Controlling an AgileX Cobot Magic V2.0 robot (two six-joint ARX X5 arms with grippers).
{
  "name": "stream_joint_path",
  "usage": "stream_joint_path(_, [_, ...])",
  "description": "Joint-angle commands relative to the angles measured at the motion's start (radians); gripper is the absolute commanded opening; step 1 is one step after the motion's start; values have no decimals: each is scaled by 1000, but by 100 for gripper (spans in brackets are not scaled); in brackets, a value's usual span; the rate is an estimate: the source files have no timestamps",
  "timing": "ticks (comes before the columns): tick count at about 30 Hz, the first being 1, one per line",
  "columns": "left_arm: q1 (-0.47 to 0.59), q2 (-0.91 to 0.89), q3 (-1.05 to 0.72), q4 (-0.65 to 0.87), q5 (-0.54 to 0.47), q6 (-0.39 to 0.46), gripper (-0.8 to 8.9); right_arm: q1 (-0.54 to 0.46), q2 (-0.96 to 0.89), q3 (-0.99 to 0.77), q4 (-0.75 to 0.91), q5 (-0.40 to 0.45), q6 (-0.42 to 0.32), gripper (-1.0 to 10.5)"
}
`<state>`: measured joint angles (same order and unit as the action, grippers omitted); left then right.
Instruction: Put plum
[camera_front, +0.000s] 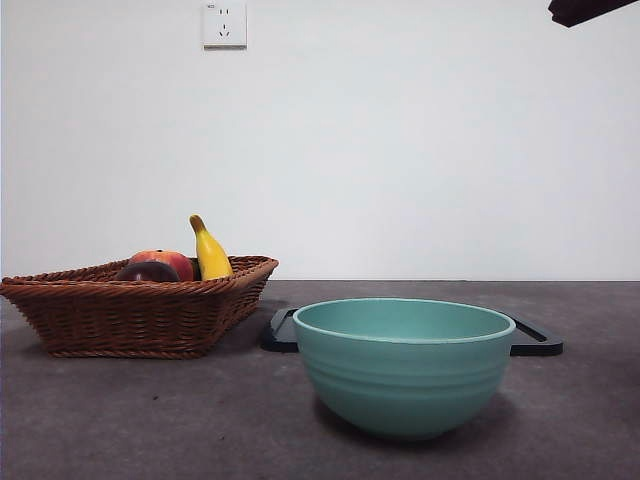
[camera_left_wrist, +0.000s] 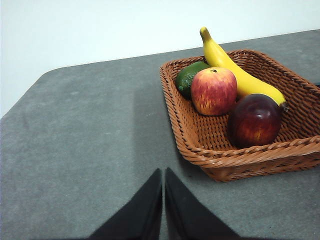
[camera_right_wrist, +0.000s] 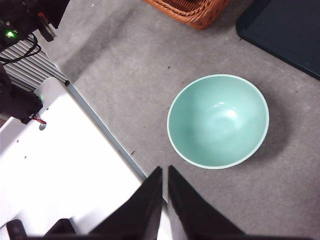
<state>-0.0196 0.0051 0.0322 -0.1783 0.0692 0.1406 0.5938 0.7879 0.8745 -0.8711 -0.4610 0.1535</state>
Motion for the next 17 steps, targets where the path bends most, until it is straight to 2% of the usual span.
stream_joint_path(1, [2,-2,-21,-8,-2,-3,7,6,5,18,14,-1,-28,9])
stream_joint_path(4, [2,-2,-21,-8,-2,-3,7,-7,-19,15,34,45,-119,9])
stream_joint_path(6, [2,-2,-21,-8,-2,-3,7,-37,-39,5,104,85,-195,9])
stream_joint_path(8, [2,-2,-21,-8,-2,-3,7,-93,-66,-20,195,84,-230,9])
stream_joint_path(12, [2,-2,-21,-8,-2,-3,7,-253,-156,-100,347,85,-233,9])
stream_joint_path(17, [2,-2,-21,-8,-2,-3,7,-431,-309,-278,537,104,-234,9])
